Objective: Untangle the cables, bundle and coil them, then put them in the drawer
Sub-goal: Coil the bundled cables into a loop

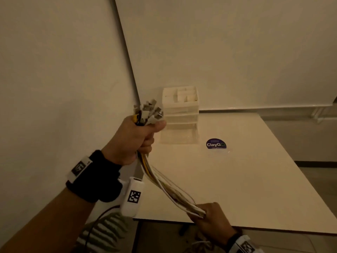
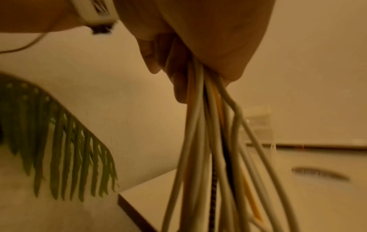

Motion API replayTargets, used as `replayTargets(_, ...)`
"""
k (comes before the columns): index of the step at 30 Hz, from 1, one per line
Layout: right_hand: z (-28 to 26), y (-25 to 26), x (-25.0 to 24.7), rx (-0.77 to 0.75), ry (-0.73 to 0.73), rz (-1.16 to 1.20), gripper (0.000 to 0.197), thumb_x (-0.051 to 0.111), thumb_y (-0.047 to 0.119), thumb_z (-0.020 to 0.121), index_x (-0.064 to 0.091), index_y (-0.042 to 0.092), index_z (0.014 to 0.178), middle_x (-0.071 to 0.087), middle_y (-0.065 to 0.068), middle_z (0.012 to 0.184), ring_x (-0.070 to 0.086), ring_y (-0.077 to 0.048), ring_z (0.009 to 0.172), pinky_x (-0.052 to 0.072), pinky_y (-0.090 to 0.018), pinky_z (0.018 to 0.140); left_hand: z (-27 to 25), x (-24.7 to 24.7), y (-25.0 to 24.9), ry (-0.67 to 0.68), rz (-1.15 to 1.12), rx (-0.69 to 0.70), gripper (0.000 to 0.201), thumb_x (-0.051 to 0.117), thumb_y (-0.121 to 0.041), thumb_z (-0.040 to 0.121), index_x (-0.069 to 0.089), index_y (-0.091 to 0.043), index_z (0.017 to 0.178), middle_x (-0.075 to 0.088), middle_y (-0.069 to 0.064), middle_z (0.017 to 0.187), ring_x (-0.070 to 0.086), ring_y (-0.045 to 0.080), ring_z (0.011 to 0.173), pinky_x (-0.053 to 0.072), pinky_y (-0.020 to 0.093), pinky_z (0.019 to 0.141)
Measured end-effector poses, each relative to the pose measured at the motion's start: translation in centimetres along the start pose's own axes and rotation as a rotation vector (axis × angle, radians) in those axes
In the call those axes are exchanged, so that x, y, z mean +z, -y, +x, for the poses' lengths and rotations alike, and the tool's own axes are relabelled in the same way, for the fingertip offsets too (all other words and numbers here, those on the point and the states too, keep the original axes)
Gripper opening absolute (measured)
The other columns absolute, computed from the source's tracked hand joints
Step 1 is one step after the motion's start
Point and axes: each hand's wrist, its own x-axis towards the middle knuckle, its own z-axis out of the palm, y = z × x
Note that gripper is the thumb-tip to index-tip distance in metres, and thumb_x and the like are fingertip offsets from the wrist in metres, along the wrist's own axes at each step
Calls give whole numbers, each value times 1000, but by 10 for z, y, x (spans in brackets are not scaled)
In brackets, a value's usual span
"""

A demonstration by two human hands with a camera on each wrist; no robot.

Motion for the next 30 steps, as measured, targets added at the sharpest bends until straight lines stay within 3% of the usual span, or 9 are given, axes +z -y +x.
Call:
replayTargets(2, -9, 1, -17, -117, 25, -200, 13, 55, 39, 77, 56, 31, 67, 55, 13, 50, 57, -8, 53, 31, -17, 49, -1, -16, 15, -3, 183, -78, 34, 70, -12, 85, 44, -14, 64, 20, 4, 56, 17, 14, 44, 20, 22, 42)
replayTargets(6, -19, 29, -47, -346, 51, -415, 30, 62, 38, 64, 35, 26, 64, 51, 1, 52, 49, -16, 46, 22, -20, 44, -8, -17, 33, -1, 375, -39, 34, 68, -6, 86, 54, -21, 59, 39, -12, 44, 36, 4, 37, 32, 19, 41)
replayTargets(12, -25, 79, -60, -695, -16, -101, 36, 61, 13, 63, 28, 26, 59, 32, 0, 54, 23, -5, 46, 17, -16, 48, -7, 15, 51, 164, 366, 69, 25, 62, 9, 84, 59, -12, 71, 55, -13, 63, 48, -3, 56, 41, 15, 56)
replayTargets(14, -22, 90, -57, -712, -28, -73, 37, 63, 12, 65, 29, 26, 59, 28, 4, 54, 24, -5, 46, 18, -14, 48, -5, 23, 61, 229, 388, 86, 15, 62, 8, 85, 58, -4, 76, 54, -6, 66, 51, 1, 59, 43, 16, 60)
replayTargets(17, -12, 89, -55, -670, -106, -82, 50, 69, 10, 74, 26, 32, 61, 23, 9, 56, 24, -5, 44, 20, -19, 47, 0, 25, 62, 217, 446, 207, 16, 69, 0, 83, 67, -16, 85, 66, -11, 74, 62, 3, 72, 47, 17, 72)
replayTargets(20, 8, 77, -58, -625, -192, -43, 46, 64, 10, 78, 28, 29, 57, 22, 10, 54, 23, -1, 41, 18, -18, 46, 10, 19, 53, 133, 395, 276, 28, 63, 15, 82, 63, -13, 79, 64, -14, 69, 57, -4, 67, 43, 9, 68)
replayTargets(24, 37, 56, -55, -530, -125, -133, 46, 68, -3, 65, 32, 23, 52, 30, 7, 44, 30, -15, 36, 23, -24, 40, 20, 8, 46, 39, 405, 332, 19, 67, 13, 80, 68, -4, 87, 69, -14, 69, 63, -12, 72, 45, 5, 68)
replayTargets(26, 49, 49, -54, -489, -124, -138, 46, 67, -2, 64, 32, 24, 51, 30, 9, 44, 32, -16, 36, 24, -24, 39, 23, -2, 46, 2, 432, 370, 26, 69, 10, 80, 70, -16, 83, 70, -22, 72, 64, -11, 73, 44, 5, 69)
replayTargets(30, 65, 58, -60, -536, -150, -64, 52, 65, -3, 65, 28, 31, 55, 23, 14, 45, 26, -1, 36, 21, -17, 42, 28, -13, 39, 31, 443, 386, 33, 65, 10, 82, 64, -22, 76, 64, -28, 60, 58, -13, 57, 39, 1, 56)
